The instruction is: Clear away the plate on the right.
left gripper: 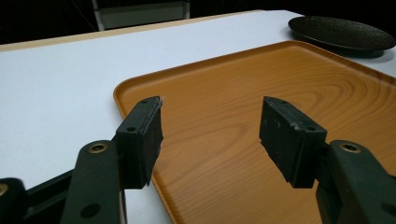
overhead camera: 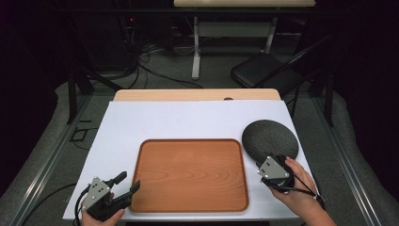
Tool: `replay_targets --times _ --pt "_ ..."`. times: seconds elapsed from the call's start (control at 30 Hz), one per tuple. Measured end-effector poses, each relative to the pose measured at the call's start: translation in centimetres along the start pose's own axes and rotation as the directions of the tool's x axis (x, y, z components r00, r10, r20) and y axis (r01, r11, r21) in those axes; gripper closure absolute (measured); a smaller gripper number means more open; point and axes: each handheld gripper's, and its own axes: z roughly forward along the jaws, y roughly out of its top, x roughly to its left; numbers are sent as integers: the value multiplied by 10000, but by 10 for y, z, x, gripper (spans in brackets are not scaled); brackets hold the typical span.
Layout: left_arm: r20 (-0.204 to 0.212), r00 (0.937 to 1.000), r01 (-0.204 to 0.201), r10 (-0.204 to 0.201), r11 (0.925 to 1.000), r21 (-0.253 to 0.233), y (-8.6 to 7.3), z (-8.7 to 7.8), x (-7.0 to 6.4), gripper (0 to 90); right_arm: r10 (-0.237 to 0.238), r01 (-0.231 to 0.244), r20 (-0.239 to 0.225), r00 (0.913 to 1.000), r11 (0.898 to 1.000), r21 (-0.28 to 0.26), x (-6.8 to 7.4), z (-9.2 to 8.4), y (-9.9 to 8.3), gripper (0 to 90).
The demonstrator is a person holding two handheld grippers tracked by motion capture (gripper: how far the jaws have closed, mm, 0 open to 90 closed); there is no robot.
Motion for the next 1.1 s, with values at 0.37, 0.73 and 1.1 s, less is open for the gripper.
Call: replay_targets --times 0.37,0.73,1.1 --pt "-3 10000 1 -1 10000 50 0 1 0 393 -1169 1170 -42 9931 9927 286 -7 0 -4 501" --pt "-24 10000 20 -20 10000 78 0 0 1 393 -2601 2596 -49 9656 9623 817 -6 3 -12 369" --pt "-60 10000 30 -29 9999 102 0 0 1 393 -3231 3232 -200 9461 9389 1184 -4 11 -22 330"
